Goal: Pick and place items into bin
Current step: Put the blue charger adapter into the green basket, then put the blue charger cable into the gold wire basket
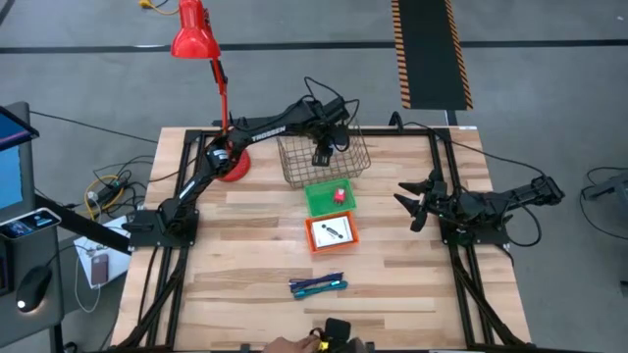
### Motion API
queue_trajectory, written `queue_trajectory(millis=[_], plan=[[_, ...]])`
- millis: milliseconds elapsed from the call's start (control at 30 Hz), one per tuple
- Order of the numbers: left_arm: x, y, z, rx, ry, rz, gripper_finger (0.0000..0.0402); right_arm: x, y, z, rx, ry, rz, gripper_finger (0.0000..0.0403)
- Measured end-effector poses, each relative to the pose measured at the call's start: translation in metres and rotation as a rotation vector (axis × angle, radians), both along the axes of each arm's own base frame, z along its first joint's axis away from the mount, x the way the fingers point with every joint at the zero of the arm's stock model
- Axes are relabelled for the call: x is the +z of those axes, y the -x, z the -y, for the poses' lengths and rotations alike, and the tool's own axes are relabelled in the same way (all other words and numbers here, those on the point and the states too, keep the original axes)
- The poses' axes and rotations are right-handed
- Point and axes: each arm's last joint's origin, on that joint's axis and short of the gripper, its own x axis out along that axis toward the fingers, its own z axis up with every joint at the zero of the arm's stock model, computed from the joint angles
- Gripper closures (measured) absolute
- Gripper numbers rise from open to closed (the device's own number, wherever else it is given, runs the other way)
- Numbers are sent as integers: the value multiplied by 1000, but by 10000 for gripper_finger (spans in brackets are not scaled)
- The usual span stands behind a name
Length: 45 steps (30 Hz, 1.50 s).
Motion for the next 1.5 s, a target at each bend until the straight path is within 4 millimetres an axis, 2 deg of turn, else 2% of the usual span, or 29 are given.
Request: queue_trajectory(millis=[233,333,467,667,833,967,1267,1500], plan=[[49,10,21,24,-48,64,231,0,0,0,0,0,0,216],[66,11,41,4,-4,108,231,0,0,0,-1,0,0,216],[77,10,69,-65,97,130,231,0,0,0,0,0,0,216],[68,5,108,-135,242,72,228,0,0,0,0,0,0,216],[55,0,122,-146,247,40,227,0,0,0,0,0,0,216],[46,-3,125,-139,231,26,221,0,0,0,-1,0,0,216],[47,-3,125,-112,254,29,186,0,0,0,0,0,0,216],[47,-2,126,-101,263,16,185,0,0,0,-1,0,0,216]])
